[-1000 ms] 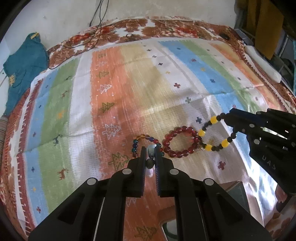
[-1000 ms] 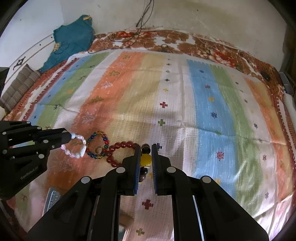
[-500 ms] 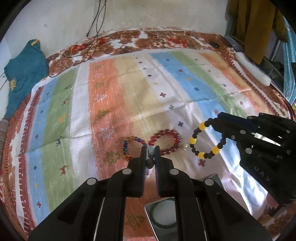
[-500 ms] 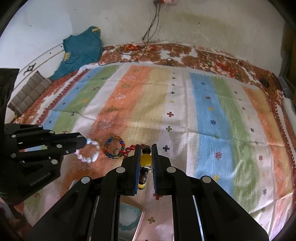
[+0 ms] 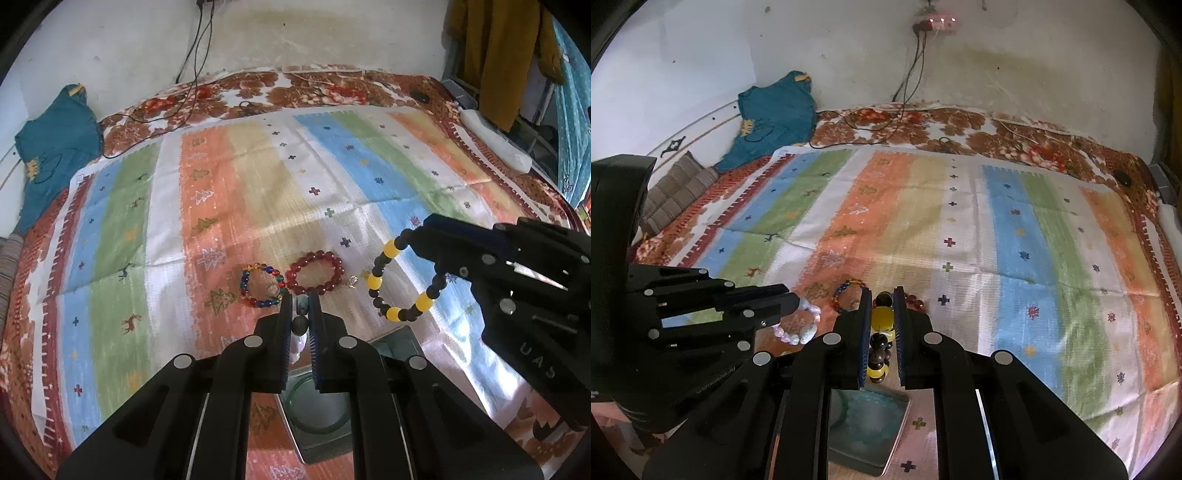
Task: Organize jewelry
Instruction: 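Lift both held bracelets and carry them over the silver tin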
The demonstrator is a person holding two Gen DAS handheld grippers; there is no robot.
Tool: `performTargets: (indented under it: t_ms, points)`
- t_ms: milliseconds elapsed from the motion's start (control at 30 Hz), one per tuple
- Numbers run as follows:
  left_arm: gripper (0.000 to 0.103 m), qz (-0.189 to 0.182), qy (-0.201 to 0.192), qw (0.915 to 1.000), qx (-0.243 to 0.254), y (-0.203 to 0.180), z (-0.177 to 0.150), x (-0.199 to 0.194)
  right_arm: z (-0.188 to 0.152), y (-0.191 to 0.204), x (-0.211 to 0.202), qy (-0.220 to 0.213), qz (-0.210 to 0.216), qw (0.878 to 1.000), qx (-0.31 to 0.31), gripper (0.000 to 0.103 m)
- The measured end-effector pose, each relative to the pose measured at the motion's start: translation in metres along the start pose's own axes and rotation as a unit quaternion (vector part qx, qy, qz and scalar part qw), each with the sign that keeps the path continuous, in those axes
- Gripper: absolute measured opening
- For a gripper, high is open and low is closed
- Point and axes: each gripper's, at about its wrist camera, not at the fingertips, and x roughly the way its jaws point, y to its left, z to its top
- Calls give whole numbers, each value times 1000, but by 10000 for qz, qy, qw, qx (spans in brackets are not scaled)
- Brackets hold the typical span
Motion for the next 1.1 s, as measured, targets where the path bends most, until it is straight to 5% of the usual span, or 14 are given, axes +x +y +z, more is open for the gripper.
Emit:
performTargets:
  t_ms: [1100]
  points:
    - [8, -367, -329, 9984, -266, -17, -51, -60, -47, 15, -48, 36, 479, 9988, -25, 13]
